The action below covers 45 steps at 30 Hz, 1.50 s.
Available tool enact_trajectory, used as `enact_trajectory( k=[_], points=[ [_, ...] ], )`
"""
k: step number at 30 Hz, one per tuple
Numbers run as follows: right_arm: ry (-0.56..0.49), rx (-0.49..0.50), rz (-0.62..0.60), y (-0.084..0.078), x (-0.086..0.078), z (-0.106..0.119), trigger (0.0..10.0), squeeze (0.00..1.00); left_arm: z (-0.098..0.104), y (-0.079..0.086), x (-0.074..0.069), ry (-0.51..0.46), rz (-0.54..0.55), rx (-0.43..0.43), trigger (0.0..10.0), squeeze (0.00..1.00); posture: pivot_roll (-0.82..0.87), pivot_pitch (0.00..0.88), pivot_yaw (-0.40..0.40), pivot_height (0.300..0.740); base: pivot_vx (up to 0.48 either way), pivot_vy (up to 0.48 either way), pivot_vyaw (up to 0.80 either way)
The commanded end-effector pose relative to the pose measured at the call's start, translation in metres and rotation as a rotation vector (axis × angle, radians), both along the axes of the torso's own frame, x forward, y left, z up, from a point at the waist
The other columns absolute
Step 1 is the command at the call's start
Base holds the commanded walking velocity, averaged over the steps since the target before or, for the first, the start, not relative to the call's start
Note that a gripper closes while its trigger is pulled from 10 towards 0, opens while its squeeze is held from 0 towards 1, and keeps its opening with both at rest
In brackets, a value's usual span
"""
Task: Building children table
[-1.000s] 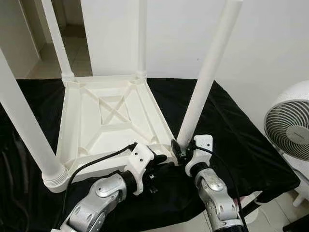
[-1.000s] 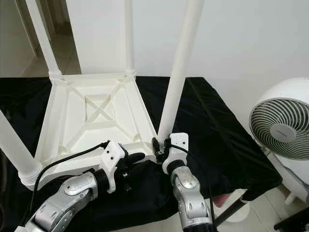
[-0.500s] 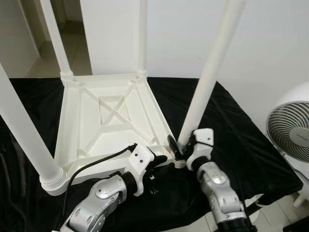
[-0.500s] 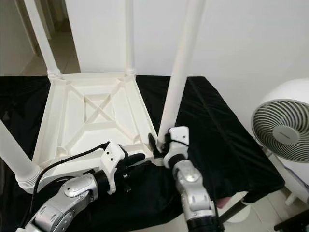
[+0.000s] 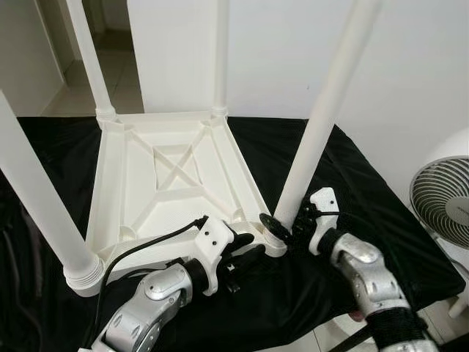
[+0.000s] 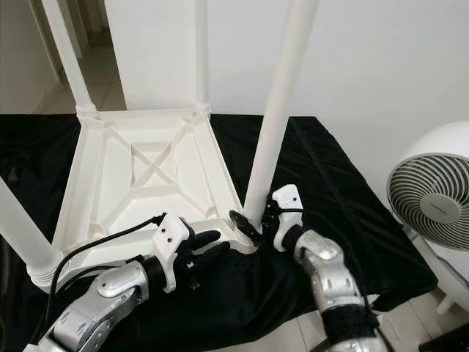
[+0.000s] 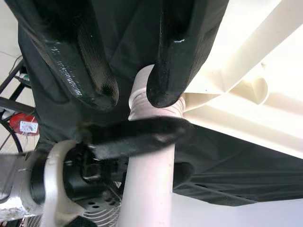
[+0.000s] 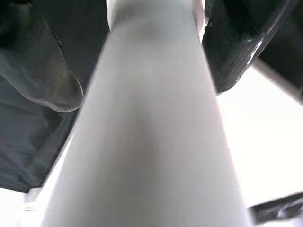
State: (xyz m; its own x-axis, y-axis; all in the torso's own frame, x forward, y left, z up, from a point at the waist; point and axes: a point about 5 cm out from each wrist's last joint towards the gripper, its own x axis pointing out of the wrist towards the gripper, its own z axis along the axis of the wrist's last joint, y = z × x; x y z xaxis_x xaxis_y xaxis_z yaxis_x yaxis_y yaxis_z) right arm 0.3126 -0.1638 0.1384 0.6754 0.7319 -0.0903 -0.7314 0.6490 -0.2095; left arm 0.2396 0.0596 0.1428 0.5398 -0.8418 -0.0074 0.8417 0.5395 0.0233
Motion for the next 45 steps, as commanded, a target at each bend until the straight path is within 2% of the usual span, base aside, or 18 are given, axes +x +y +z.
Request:
enact_trajectory(
  k=[1,7,8,9,18,20,22,24,25,26,27,30,33,36,43,45],
  points=[
    [0.011,-0.036,0.043,0.002,-0.001,-0.006,10.0,0.0,0.0,-0.003,-0.001,-0.001,-0.065,0.011,10.0,0.0,0.0,0.0,-0.042,0.74,0.0,0.0,0.0],
    [0.013,-0.05,0.056,0.002,0.001,-0.008,10.0,0.0,0.0,-0.002,-0.001,-0.002,-0.065,0.013,10.0,0.0,0.0,0.0,-0.042,0.74,0.0,0.0,0.0],
    [0.019,-0.047,0.056,0.002,0.001,-0.009,9.3,0.0,0.0,-0.002,-0.001,-0.002,-0.064,0.013,10.0,0.0,0.0,0.0,-0.042,0.74,0.0,0.0,0.0],
    [0.035,-0.031,0.066,0.002,0.0,-0.013,0.0,0.0,0.0,-0.002,-0.002,0.001,-0.063,0.013,10.0,0.0,0.01,0.0,-0.038,0.74,0.0,0.0,0.0],
    [0.051,0.029,0.068,0.004,-0.004,-0.019,0.0,0.0,0.0,0.0,-0.003,0.007,-0.059,0.016,10.0,0.0,0.0,0.008,-0.028,0.74,0.0,0.0,0.0],
    [0.053,0.073,0.006,0.006,-0.004,-0.022,0.0,0.0,0.0,0.001,-0.003,0.007,-0.057,0.019,10.0,0.0,0.0,0.012,-0.026,0.74,0.0,0.0,0.0],
    [0.053,0.073,0.006,0.006,-0.004,-0.022,0.0,0.0,0.0,0.001,-0.003,0.007,-0.057,0.019,10.0,0.0,0.0,0.012,-0.026,0.74,0.0,0.0,0.0],
    [0.057,0.117,-0.082,0.011,-0.005,-0.026,0.0,0.0,0.001,0.002,-0.001,0.0,-0.045,0.021,10.0,0.0,0.0,0.017,-0.024,0.74,0.0,0.0,0.0],
    [0.057,0.117,-0.082,0.011,-0.005,-0.026,0.0,0.0,0.001,0.002,-0.001,0.0,-0.045,0.021,10.0,0.0,0.0,0.017,-0.024,0.74,0.0,0.0,0.0],
    [0.04,0.148,-0.155,0.018,-0.009,-0.028,0.0,0.0,0.0,0.003,-0.001,0.009,-0.03,0.011,10.0,0.0,0.0,0.022,-0.024,0.74,0.0,0.0,0.0],
    [0.04,0.148,-0.155,0.018,-0.009,-0.028,0.0,0.0,0.0,0.003,-0.001,0.009,-0.03,0.011,10.0,0.0,0.0,0.022,-0.024,0.74,0.0,0.0,0.0],
    [0.026,0.232,-0.315,0.032,-0.018,-0.03,0.0,0.0,-0.001,0.004,-0.001,0.019,-0.013,0.013,10.0,0.0,0.0,0.032,-0.018,0.74,0.0,0.0,0.0],
    [0.017,0.241,-0.376,0.032,-0.019,-0.029,0.0,0.0,-0.001,0.005,-0.001,0.018,-0.014,0.016,10.0,0.0,0.0,0.032,-0.019,0.74,0.0,0.0,0.0],
    [0.011,0.293,-0.613,0.031,-0.016,-0.029,0.0,0.0,-0.001,0.005,-0.001,0.035,-0.018,0.01,10.0,0.0,0.01,0.034,-0.023,0.74,0.0,0.0,0.0],
    [0.015,0.324,-0.687,0.035,-0.017,-0.028,0.0,0.0,-0.001,0.005,-0.001,0.037,-0.017,0.01,10.0,0.0,0.0,0.032,-0.023,0.74,0.0,0.0,0.0],
    [0.019,0.321,-0.647,0.051,-0.019,-0.026,0.0,0.0,-0.001,0.003,-0.001,0.027,-0.019,0.011,10.0,0.0,0.0,0.03,-0.023,0.74,0.0,0.0,0.0]
  ],
)
